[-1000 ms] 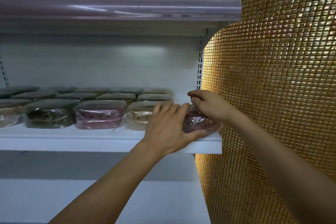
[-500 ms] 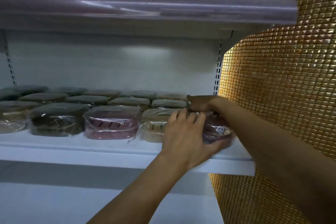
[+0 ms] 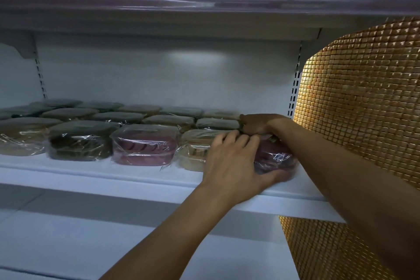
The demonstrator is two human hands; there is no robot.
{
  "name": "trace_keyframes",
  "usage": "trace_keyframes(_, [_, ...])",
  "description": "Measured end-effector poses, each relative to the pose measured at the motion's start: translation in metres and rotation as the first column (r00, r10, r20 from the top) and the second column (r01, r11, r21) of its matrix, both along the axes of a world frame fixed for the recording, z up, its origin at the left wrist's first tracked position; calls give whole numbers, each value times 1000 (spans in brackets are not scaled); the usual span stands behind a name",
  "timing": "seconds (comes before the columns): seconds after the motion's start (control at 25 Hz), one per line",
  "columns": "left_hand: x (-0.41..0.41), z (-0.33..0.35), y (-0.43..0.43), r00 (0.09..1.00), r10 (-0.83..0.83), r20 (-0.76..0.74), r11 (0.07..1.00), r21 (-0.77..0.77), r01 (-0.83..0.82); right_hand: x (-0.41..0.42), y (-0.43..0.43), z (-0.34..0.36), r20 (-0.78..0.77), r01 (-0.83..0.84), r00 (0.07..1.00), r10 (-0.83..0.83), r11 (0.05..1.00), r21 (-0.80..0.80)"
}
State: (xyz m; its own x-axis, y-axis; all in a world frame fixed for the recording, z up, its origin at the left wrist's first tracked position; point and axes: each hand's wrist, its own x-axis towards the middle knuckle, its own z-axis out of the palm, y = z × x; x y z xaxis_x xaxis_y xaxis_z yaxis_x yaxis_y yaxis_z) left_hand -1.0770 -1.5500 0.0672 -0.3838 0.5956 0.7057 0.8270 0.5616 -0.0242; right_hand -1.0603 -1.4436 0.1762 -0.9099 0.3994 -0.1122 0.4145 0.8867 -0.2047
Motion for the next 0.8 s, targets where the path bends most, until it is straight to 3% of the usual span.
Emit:
trace_keyframes(0.08, [-4,0,-8,1000,-6,7,1000,10,6,-28,20,-12,22,-22,1000,20,996,87])
trace_keyframes(0.32, [-11,5,-23,995,-38,92,997,-64,44,-57,53,-24,-206,-183,956,211,972,149])
trace_keyframes(0.52, [-8,25,-10,982,-36,186,974,-212,76,7,90,-23,-215,-181,957,194,980,78])
trace_keyframes(0.8, [-3,40,27,964,-7,267,911,-395,116,76,119,-41,-374,-243,906,200,967,-70])
